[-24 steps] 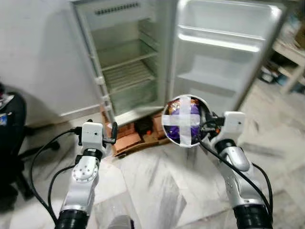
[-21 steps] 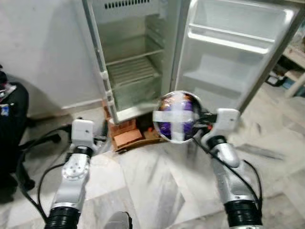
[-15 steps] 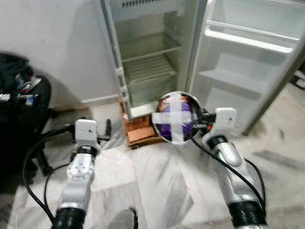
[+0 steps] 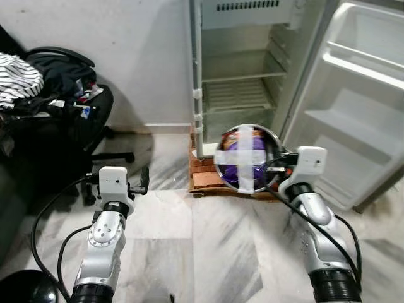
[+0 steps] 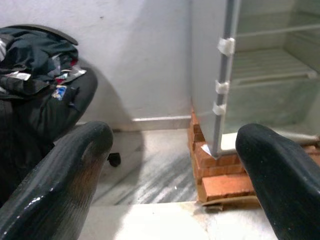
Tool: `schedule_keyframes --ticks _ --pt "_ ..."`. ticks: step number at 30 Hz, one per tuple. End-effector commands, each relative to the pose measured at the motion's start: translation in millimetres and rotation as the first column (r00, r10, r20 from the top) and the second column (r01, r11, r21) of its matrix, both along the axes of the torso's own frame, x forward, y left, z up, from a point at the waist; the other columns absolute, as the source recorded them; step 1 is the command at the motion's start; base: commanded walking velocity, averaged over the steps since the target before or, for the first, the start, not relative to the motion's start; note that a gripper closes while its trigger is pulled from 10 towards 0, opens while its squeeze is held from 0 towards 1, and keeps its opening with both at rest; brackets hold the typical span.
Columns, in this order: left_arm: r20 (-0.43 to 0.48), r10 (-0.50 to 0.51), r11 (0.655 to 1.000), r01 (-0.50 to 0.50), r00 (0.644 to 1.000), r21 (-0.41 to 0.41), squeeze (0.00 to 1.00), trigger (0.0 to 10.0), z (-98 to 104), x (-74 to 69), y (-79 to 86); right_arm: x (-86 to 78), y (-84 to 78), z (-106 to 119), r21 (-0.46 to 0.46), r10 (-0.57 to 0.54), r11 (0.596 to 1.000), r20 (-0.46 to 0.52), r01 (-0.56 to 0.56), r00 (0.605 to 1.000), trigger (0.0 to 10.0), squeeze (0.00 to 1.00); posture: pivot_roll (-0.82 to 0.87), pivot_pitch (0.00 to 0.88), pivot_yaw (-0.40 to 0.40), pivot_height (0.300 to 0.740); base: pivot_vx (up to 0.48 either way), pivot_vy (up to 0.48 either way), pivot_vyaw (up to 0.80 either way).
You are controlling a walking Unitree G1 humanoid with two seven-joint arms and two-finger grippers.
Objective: Restocking fridge
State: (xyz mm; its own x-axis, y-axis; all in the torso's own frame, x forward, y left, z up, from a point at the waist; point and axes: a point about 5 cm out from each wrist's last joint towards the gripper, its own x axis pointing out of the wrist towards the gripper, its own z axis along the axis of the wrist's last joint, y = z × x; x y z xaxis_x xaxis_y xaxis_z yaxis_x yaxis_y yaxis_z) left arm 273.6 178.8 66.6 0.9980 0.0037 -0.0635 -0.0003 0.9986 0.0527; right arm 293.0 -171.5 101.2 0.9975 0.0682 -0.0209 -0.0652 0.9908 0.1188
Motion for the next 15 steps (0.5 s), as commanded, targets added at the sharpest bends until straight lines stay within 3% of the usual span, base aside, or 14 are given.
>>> schedule_keyframes --ticks 1,15 --pt "0.007 0.012 1.000 -0.012 1.000 0.003 0.00 10.0 3.4 0.0 6.5 4.5 9.0 8.4 0.017 0.031 0.999 0.037 -0.031 0.999 10.0 0.00 0.02 0.094 -0.025 0.740 0.349 0.000 0.00" --pt "0.006 0.002 1.000 -0.002 1.000 -0.015 0.00 10.0 3.7 -3.2 5.8 11.4 7.8 9.7 0.013 0.011 1.000 0.043 -0.012 0.999 10.0 0.00 0.03 0.103 -0.028 0.740 0.461 0.000 0.00"
